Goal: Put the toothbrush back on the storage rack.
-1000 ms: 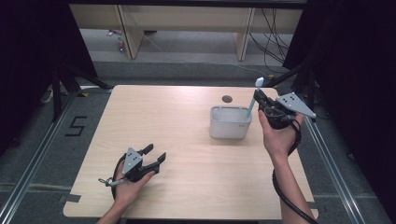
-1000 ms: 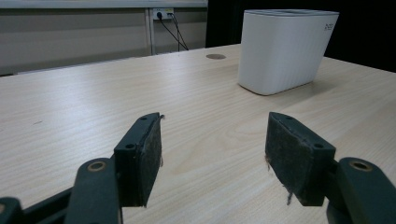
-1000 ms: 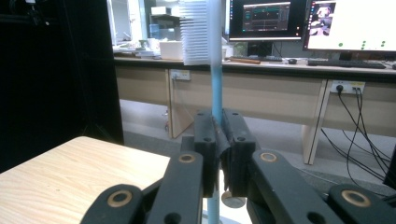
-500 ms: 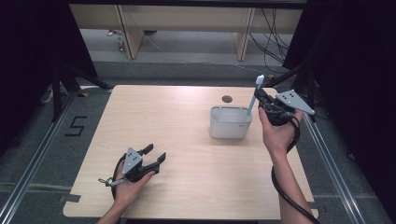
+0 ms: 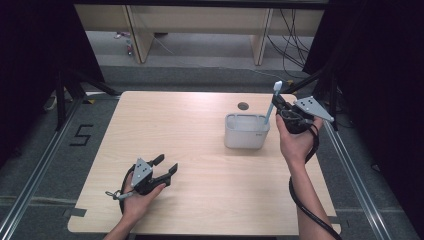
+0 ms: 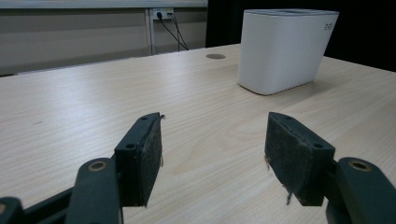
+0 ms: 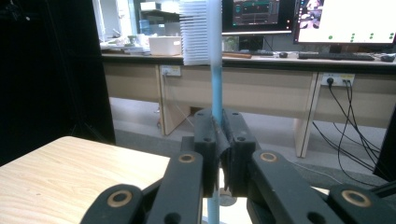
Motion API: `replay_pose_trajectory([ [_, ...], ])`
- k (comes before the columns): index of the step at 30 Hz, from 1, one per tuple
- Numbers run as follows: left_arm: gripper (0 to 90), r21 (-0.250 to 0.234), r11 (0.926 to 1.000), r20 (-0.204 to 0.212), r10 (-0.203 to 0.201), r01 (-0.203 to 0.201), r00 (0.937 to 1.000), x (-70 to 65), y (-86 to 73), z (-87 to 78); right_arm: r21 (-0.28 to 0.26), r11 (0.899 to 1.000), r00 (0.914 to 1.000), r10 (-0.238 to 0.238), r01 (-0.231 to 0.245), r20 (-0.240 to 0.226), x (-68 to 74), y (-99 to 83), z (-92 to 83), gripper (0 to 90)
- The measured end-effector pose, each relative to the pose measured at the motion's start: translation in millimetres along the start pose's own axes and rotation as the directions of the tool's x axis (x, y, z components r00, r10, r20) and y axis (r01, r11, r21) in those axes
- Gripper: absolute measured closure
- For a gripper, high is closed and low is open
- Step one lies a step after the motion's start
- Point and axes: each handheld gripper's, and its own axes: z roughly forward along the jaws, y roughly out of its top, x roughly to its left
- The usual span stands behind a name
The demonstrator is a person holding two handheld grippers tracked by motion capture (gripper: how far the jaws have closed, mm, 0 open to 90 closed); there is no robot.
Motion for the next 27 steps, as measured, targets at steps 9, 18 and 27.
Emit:
replay_pose_trajectory([
  [9,36.2,-0.001,1.0000,-0.001,0.000,0.000,1.0000,0.0,0.0,0.0,0.008,1.000,1.0000,-0.003,0.003,0.001,-1.1,-1.9,2.9,86.0],
  [18,36.2,0.000,1.0000,0.000,-0.001,0.001,1.0000,0.1,0.0,0.0,0.025,1.000,0.9999,0.014,-0.015,0.009,-2.0,-9.7,6.8,86.0],
  [27,36.2,0.000,1.0000,0.001,-0.003,0.003,1.0000,0.0,0.0,0.2,0.051,0.998,0.9997,0.023,-0.023,0.000,-3.2,-18.1,8.4,85.9],
])
